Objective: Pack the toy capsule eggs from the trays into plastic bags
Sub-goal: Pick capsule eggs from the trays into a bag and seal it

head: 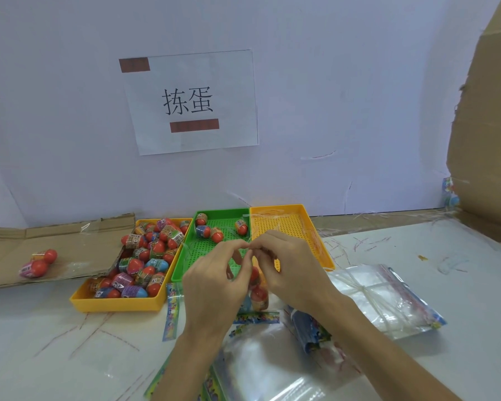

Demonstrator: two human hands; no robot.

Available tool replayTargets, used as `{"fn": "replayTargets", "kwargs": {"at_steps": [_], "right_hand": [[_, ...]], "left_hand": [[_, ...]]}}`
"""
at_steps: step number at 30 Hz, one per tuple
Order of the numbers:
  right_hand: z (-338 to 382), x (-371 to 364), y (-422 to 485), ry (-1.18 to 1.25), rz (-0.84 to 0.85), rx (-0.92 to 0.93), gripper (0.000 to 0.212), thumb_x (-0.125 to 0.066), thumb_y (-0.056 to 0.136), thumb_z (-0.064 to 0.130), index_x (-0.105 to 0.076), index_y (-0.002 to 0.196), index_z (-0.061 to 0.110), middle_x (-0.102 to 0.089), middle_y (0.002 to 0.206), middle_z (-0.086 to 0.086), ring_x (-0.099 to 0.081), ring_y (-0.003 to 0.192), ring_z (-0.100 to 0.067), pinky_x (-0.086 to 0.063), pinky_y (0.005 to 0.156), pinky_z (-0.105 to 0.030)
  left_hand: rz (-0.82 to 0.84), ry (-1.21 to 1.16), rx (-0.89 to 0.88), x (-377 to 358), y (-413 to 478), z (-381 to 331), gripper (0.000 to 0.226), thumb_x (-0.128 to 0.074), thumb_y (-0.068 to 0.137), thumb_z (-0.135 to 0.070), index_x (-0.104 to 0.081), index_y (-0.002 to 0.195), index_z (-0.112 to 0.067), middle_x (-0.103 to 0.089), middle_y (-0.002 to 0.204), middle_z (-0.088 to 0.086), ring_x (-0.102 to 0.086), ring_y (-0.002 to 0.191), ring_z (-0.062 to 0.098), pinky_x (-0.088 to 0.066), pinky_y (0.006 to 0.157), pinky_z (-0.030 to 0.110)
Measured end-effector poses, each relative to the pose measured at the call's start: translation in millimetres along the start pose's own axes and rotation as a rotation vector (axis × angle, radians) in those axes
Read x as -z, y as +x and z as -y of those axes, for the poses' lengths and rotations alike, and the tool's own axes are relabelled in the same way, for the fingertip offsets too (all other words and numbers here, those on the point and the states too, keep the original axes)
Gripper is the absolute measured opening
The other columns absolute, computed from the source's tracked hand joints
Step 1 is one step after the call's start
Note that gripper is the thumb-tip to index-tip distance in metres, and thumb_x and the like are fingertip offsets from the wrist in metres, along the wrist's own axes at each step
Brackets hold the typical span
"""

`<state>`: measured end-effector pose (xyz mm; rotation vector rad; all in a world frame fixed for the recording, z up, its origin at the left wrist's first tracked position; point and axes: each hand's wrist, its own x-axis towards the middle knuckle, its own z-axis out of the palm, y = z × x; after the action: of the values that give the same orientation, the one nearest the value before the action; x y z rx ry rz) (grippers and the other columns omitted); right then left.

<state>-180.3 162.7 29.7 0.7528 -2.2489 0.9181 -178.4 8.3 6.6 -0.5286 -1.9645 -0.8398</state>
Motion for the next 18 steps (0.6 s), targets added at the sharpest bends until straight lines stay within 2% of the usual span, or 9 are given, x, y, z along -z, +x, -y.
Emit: {"fn": "replayTargets", "kwargs": {"at_steps": [4,9,12,18], "right_hand": [[-0.2,0.7,0.4,-0.004,-0.003,0.01,0.014,-0.058,0.095,0.004,-0.071,0.098,0.009,-0.064,0.086,0.005,-0.054,0.074,-0.009,-0.049,0.066,-0.026],[-0.9,1.7,0.8,-0.016,-0.004,0.018,0.012,-0.059,0.095,0.006,-0.071,0.097,0.01,-0.062,0.086,0.009,-0.052,0.073,-0.006,-0.047,0.065,-0.023],[-1.7,2.3,0.8,-0.017,-0.001,0.021,0.013,-0.059,0.096,0.005,-0.071,0.098,0.009,-0.065,0.087,0.005,-0.054,0.073,-0.009,-0.049,0.064,-0.028],[0.5,0.9,-0.1,-0.022,0.025,0.032,0.016,-0.056,0.096,0.009,-0.071,0.097,0.012,-0.066,0.085,0.004,-0.055,0.072,-0.012,-0.05,0.063,-0.033]], "left_hand": [[-0.003,0.004,0.005,0.5,1.3,-2.5,0.022,-0.061,0.094,-0.033,-0.075,0.103,-0.019,-0.069,0.081,-0.013,-0.056,0.053,0.006,-0.052,0.046,0.03],[-0.01,0.027,-0.012,1.5,0.7,-1.7,0.013,-0.066,0.093,-0.026,-0.075,0.095,-0.017,-0.072,0.081,-0.011,-0.057,0.054,0.008,-0.052,0.046,0.032],[-0.02,0.02,-0.018,2.2,2.8,-3.6,0.021,-0.06,0.094,-0.03,-0.076,0.099,-0.017,-0.071,0.078,-0.011,-0.056,0.052,0.009,-0.051,0.045,0.032],[-0.027,0.023,-0.017,3.0,2.1,-3.9,0.014,-0.063,0.09,-0.024,-0.076,0.094,-0.019,-0.07,0.076,-0.012,-0.054,0.051,0.007,-0.049,0.047,0.027]]}}
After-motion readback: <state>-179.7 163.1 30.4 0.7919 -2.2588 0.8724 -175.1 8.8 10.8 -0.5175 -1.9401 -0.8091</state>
